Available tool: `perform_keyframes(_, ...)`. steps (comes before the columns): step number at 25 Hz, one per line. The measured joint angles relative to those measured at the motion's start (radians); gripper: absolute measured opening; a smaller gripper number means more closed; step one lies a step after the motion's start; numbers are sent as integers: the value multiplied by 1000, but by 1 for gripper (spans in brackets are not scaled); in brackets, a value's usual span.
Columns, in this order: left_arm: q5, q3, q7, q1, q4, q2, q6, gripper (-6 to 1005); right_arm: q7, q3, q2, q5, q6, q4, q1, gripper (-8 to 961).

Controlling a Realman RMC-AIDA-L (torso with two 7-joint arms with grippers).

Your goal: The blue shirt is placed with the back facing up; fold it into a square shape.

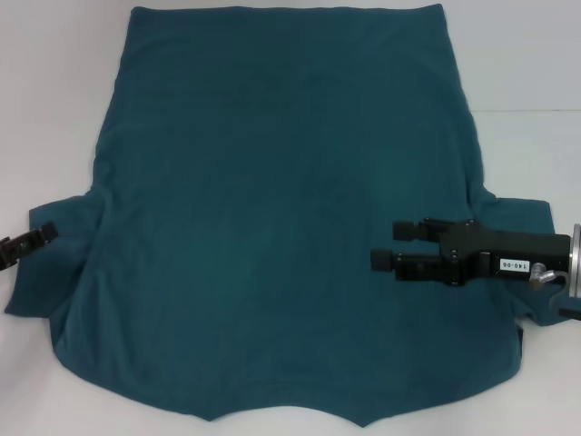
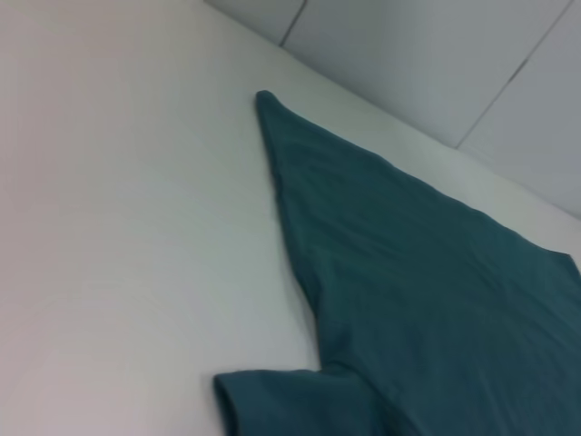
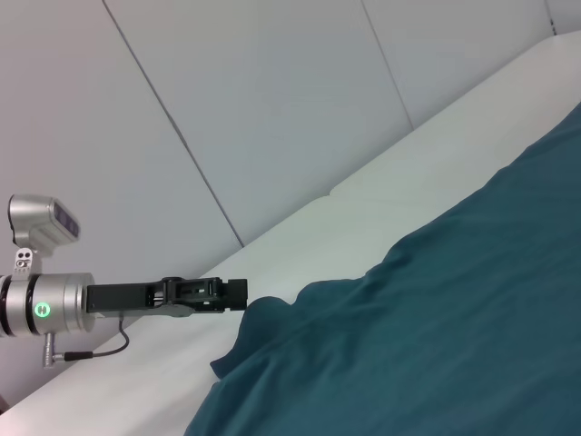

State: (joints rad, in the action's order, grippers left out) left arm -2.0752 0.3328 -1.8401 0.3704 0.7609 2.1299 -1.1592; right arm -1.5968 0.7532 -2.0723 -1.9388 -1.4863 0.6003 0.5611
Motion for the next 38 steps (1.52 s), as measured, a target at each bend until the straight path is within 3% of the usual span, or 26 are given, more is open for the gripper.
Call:
perform_keyframes(23, -51, 25, 1, 10, -14, 9, 36, 927, -1, 0, -2, 0, -6, -2, -5, 897)
perform_keyframes(38, -51, 46, -10, 21, -14, 7, 46, 381, 3, -2, -3, 0, -2, -2, -4, 897)
